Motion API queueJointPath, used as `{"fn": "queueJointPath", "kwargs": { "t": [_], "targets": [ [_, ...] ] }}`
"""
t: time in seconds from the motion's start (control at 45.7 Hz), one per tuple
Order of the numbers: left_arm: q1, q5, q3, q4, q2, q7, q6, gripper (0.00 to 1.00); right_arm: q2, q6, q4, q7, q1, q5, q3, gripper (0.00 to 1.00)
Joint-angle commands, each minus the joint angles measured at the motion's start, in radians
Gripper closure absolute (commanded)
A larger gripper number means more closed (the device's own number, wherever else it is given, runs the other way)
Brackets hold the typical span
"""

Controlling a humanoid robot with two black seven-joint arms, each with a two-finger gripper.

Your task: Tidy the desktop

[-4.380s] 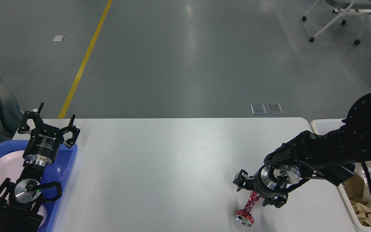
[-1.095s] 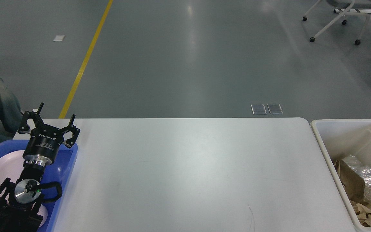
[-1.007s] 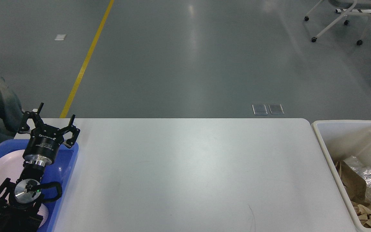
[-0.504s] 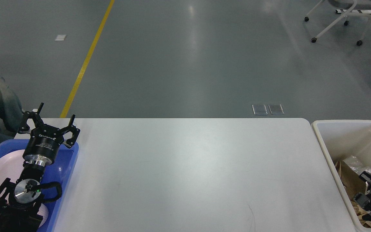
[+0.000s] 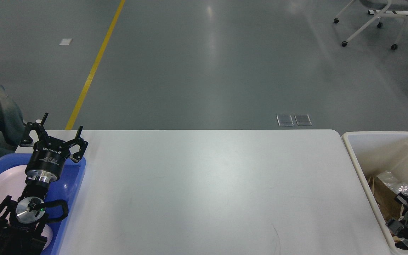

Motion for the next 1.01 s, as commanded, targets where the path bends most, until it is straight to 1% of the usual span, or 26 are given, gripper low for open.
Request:
{"fn": "queueJointPath", "kwargs": {
  "t": [0.0, 0.328, 0.416, 0.504, 0.569, 0.679, 0.745, 0.788, 0.898, 0.985],
  "targets": [
    [0.0, 0.0, 0.0, 0.0, 0.0, 0.0, 0.0, 0.04, 0.007, -0.008, 0.003, 0.0, -0.003, 0.0, 0.0, 0.0],
    [0.0, 0.0, 0.0, 0.0, 0.0, 0.0, 0.0, 0.04, -0.007, -0.005, 0.003, 0.0, 0.005, -0.013, 0.0, 0.0],
    [0.0, 0.0, 0.0, 0.0, 0.0, 0.0, 0.0, 0.04, -0.013, 0.003, 0.01, 0.006, 0.014, -0.002, 0.003, 0.0],
    [0.0, 0.0, 0.0, 0.0, 0.0, 0.0, 0.0, 0.04, -0.028, 0.007, 0.02, 0.015, 0.071, 0.01, 0.043, 0.0],
    [0.0, 0.0, 0.0, 0.0, 0.0, 0.0, 0.0, 0.04, -0.058, 0.035, 0.036, 0.043, 0.123, 0.045, 0.15, 0.0],
    [0.0, 0.0, 0.0, 0.0, 0.0, 0.0, 0.0, 0.04, -0.133, 0.153, 0.049, 0.118, 0.18, 0.111, 0.406, 0.0],
    [0.0, 0.0, 0.0, 0.0, 0.0, 0.0, 0.0, 0.04, -0.174, 0.2, 0.049, 0.12, 0.233, 0.111, 0.572, 0.0],
    [0.0, 0.0, 0.0, 0.0, 0.0, 0.0, 0.0, 0.04, -0.202, 0.21, 0.062, 0.115, 0.264, 0.11, 0.693, 0.0],
    [0.0, 0.0, 0.0, 0.0, 0.0, 0.0, 0.0, 0.04, -0.232, 0.208, 0.18, 0.117, 0.303, 0.092, 1.035, 0.0],
    [0.0, 0.0, 0.0, 0.0, 0.0, 0.0, 0.0, 0.04, -0.236, 0.208, 0.275, 0.118, 0.31, 0.055, 1.256, 0.0]
  ]
}}
